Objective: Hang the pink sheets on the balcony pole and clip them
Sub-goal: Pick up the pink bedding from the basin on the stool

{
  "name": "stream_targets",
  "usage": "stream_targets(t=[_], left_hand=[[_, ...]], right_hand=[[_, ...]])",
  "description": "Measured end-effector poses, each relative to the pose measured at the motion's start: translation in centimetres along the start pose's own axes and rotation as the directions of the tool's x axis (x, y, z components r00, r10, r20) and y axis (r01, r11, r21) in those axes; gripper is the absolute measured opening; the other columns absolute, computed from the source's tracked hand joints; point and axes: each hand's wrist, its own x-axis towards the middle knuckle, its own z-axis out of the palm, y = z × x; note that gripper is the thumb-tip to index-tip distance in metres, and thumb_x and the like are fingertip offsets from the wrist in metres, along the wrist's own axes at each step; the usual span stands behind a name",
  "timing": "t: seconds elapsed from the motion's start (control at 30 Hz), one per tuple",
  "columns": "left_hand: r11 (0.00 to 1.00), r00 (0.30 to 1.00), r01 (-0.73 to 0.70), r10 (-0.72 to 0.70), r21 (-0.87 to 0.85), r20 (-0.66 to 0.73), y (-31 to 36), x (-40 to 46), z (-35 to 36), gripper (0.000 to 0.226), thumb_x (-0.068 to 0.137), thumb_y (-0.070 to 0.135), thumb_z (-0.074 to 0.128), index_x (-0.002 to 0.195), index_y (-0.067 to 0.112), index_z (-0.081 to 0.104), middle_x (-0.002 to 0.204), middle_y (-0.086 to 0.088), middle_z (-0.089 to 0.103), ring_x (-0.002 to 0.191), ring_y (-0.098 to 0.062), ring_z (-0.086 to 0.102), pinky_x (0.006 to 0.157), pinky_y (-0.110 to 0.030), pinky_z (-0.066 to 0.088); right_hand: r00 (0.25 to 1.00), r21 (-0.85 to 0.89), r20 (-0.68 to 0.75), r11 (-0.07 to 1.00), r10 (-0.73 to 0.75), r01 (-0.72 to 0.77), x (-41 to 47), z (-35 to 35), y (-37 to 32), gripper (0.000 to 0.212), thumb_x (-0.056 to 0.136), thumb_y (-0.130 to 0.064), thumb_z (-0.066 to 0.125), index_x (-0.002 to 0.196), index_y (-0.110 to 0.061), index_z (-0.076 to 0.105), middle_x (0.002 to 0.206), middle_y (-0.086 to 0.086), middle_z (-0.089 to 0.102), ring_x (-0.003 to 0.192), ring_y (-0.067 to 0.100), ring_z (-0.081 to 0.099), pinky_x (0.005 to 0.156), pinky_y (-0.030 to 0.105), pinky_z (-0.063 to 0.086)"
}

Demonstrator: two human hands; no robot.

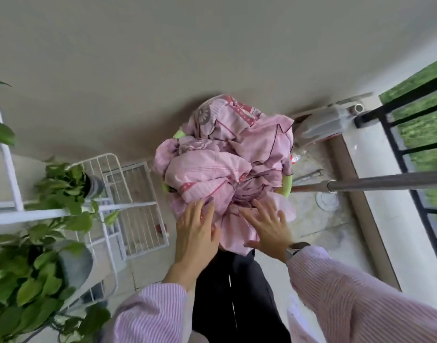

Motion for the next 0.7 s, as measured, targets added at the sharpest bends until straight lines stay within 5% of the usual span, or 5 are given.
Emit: stream_targets(t=[0.1, 0.27, 0.43, 0.53, 0.7], left_hand=[[0.991, 0.994, -0.088, 0.093, 0.098, -0.054, -1.6, 2.3, 1.2, 0.067, 0.070, 0.029, 0.070, 0.130, 0.018, 0.040, 0.140, -0.016, 0.039, 0.130, -0.035, 0.029, 0.102, -0.059, 0.027], [0.978, 0.993, -0.098, 0.107, 0.184, -0.041, -3.3, 8.1, 1.3, 0.096, 0.068, 0.049, 0.070, 0.142, 0.027, 0.013, 0.152, -0.016, 0.010, 0.139, -0.038, 0.003, 0.104, -0.061, 0.001], [0.973, 0.994, 0.062, -0.080, 0.222, 0.070, -3.7, 12.0, 0.2, 0.087, 0.078, 0.042, 0.064, 0.143, 0.018, 0.011, 0.141, -0.019, 0.036, 0.131, -0.037, 0.029, 0.108, -0.058, 0.010], [0.982, 0.993, -0.055, 0.035, 0.181, 0.112, -3.9, 12.0, -0.6, 0.043, 0.086, 0.017, 0.054, 0.127, 0.010, 0.043, 0.121, -0.015, 0.058, 0.104, -0.036, 0.055, 0.090, -0.045, 0.038], [0.977, 0.980, -0.178, 0.187, -0.114, 0.075, -2.3, 9.3, -3.2, 0.034, 0.081, 0.010, 0.062, 0.112, 0.000, 0.053, 0.108, -0.020, 0.061, 0.092, -0.039, 0.060, 0.075, -0.048, 0.050]], right_hand=[[0.999, 0.015, -0.035, 1.000, 0.012, -0.011, 1.2, 2.2, 0.3, 0.047, 0.073, -0.043, 0.061, 0.116, -0.023, 0.057, 0.111, 0.009, 0.061, 0.107, 0.033, 0.056, 0.066, 0.043, 0.053], [0.931, 0.270, -0.347, 0.963, 0.117, -0.020, 1.6, 2.3, 1.1, 0.011, 0.064, -0.018, 0.064, 0.071, -0.010, 0.067, 0.065, 0.008, 0.064, 0.054, 0.027, 0.062, 0.035, 0.026, 0.042], [0.855, 0.480, -0.467, 0.877, 0.225, 0.032, 0.9, -2.3, 1.2, 0.017, 0.075, -0.012, 0.059, 0.087, -0.003, 0.068, 0.070, 0.014, 0.060, 0.068, 0.033, 0.060, 0.051, 0.038, 0.049], [0.889, 0.473, -0.420, 0.880, 0.184, 0.041, 0.7, -3.7, 1.1, 0.011, 0.080, -0.006, 0.061, 0.088, -0.002, 0.067, 0.077, 0.015, 0.061, 0.075, 0.035, 0.060, 0.060, 0.040, 0.048], [0.897, 0.479, -0.436, 0.861, 0.068, 0.168, 0.2, -5.9, 0.3, 0.056, 0.083, -0.032, 0.046, 0.135, -0.012, 0.039, 0.132, 0.008, 0.050, 0.117, 0.025, 0.049, 0.097, 0.037, 0.038]])
